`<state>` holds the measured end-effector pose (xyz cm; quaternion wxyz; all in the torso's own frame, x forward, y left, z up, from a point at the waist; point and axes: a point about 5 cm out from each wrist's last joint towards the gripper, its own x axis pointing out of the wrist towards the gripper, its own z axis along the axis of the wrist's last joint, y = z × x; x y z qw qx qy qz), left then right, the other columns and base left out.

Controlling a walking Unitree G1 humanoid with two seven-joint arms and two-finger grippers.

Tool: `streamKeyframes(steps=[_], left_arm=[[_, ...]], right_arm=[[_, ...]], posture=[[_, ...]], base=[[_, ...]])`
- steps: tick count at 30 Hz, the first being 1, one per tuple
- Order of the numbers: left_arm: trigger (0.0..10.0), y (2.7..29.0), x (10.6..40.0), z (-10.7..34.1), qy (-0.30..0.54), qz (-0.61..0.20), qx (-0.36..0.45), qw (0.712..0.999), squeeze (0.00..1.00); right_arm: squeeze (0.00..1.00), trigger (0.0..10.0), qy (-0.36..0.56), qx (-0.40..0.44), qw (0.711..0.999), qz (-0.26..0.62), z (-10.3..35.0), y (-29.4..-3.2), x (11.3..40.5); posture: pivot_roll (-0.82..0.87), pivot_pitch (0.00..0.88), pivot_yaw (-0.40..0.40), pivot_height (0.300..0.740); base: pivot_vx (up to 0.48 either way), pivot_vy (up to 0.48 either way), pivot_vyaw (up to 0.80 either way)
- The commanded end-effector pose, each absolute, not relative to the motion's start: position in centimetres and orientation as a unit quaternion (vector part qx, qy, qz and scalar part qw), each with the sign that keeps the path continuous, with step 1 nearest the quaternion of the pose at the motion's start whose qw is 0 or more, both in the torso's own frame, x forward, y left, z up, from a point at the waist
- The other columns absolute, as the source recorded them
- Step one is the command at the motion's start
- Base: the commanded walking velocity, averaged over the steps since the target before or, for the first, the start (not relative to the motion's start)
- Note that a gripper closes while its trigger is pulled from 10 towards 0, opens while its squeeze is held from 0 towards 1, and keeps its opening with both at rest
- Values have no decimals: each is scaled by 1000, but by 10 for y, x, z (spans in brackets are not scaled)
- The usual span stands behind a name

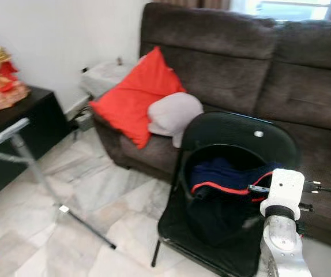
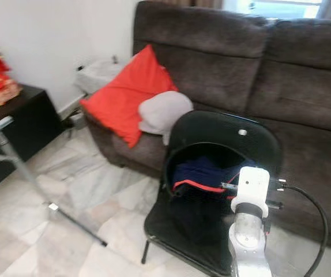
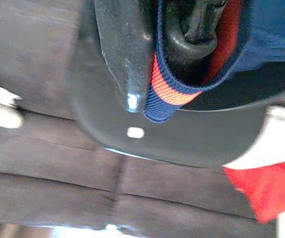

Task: Hang hanger

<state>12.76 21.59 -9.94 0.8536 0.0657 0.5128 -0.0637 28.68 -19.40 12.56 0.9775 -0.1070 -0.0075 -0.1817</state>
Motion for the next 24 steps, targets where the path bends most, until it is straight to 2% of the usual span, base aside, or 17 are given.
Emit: streamKeyframes(steps=[1, 7, 15, 24], left_arm=[[10000, 221, 120, -101, 527, -61, 72, 844, 0], [10000, 221, 120, -101, 527, -60, 71, 845, 0], [10000, 221, 120, -101, 526, -61, 71, 845, 0], [10000, 221, 120, -101, 526, -61, 71, 845, 0]], right_arm=[[0, 10000, -31, -106, 978, -178, 134, -190, 287], [0, 10000, -56, -118, 974, -184, 144, -190, 290], [0, 10000, -136, -195, 959, -156, 170, -178, 294], [0, 10000, -147, -229, 951, -147, 172, -173, 296]], posture=[[-26, 38, 75, 740], [-23, 37, 75, 740], [-24, 35, 75, 740], [-22, 34, 75, 740]], base=[[0, 0, 800], [0, 0, 800], [0, 0, 800], [0, 0, 800]])
